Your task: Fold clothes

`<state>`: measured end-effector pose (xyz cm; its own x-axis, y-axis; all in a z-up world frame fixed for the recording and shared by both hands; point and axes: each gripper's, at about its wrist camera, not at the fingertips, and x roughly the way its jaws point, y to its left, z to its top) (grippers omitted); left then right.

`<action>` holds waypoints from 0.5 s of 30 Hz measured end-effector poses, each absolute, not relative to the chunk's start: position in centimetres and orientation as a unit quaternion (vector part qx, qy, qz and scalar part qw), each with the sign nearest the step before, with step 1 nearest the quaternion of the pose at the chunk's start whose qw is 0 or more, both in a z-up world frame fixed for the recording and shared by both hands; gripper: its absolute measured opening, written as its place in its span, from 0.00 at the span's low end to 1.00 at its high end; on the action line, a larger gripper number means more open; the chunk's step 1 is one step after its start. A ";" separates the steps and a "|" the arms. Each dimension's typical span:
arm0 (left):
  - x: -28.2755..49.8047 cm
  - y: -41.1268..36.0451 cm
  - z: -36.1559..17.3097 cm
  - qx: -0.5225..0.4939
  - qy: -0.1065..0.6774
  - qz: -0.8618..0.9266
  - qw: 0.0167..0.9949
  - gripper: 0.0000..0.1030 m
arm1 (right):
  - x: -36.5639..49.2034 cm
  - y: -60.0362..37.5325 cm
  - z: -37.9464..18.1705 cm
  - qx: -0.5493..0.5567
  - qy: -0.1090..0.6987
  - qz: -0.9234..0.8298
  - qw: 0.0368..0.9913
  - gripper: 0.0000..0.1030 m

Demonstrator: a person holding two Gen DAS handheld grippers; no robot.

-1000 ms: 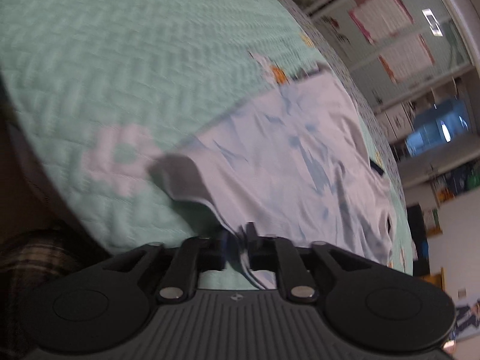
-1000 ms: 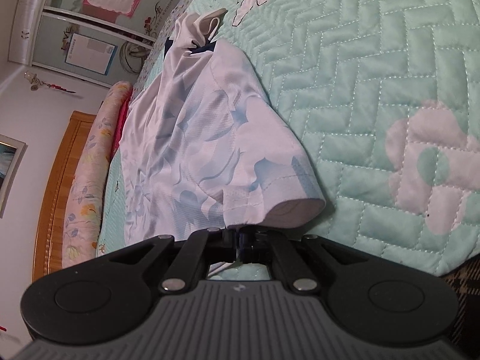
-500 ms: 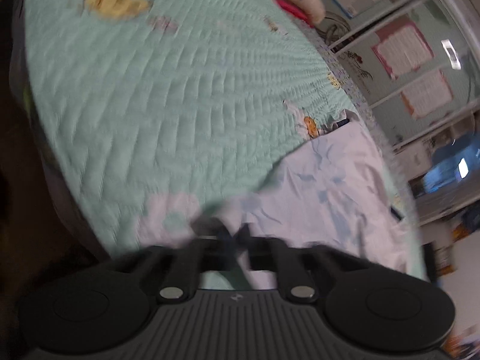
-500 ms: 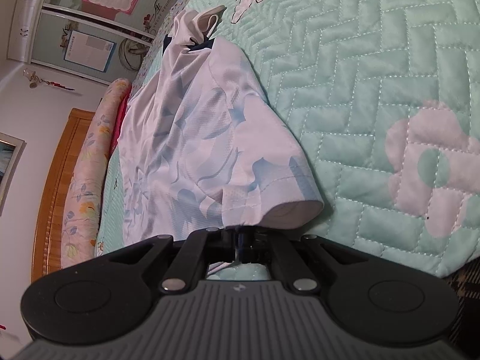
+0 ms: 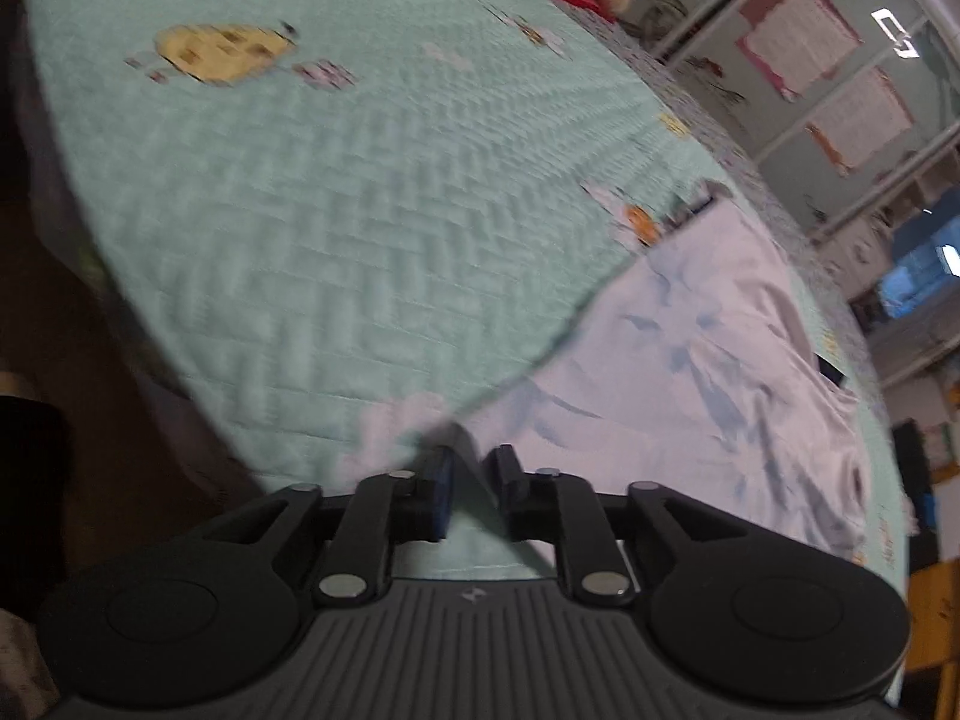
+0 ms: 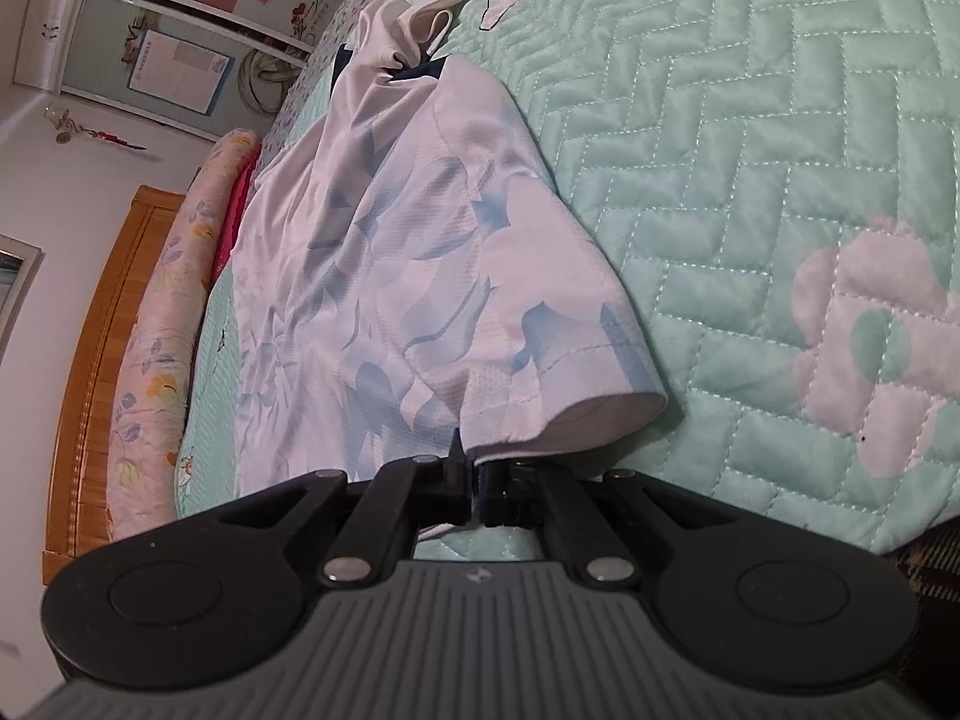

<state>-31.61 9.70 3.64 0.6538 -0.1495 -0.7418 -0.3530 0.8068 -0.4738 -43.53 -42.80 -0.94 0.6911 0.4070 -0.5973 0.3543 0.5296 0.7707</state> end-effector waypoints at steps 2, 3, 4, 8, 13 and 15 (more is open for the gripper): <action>-32.3 9.8 4.6 -0.293 0.402 0.070 0.865 0.23 | -43.7 -42.6 -0.4 0.476 0.393 0.021 0.786 0.01; -32.7 9.8 5.2 -0.284 0.393 0.074 0.872 0.23 | -43.9 -42.3 0.1 0.466 0.395 0.025 0.791 0.03; -32.8 9.2 6.0 -0.266 0.384 0.053 0.882 0.23 | -44.0 -42.1 0.6 0.456 0.396 0.030 0.796 0.05; -32.4 5.4 8.1 -0.180 0.366 -0.064 0.911 0.23 | -44.6 -41.0 2.7 0.415 0.401 0.048 0.815 0.05; -29.1 -0.9 6.1 -0.117 0.421 -0.212 0.874 0.23 | -44.3 -39.4 4.9 0.378 0.403 0.081 0.830 0.05; -27.5 -3.0 4.8 -0.085 0.432 -0.251 0.862 0.25 | -41.5 -38.1 4.6 0.389 0.406 0.116 0.819 0.05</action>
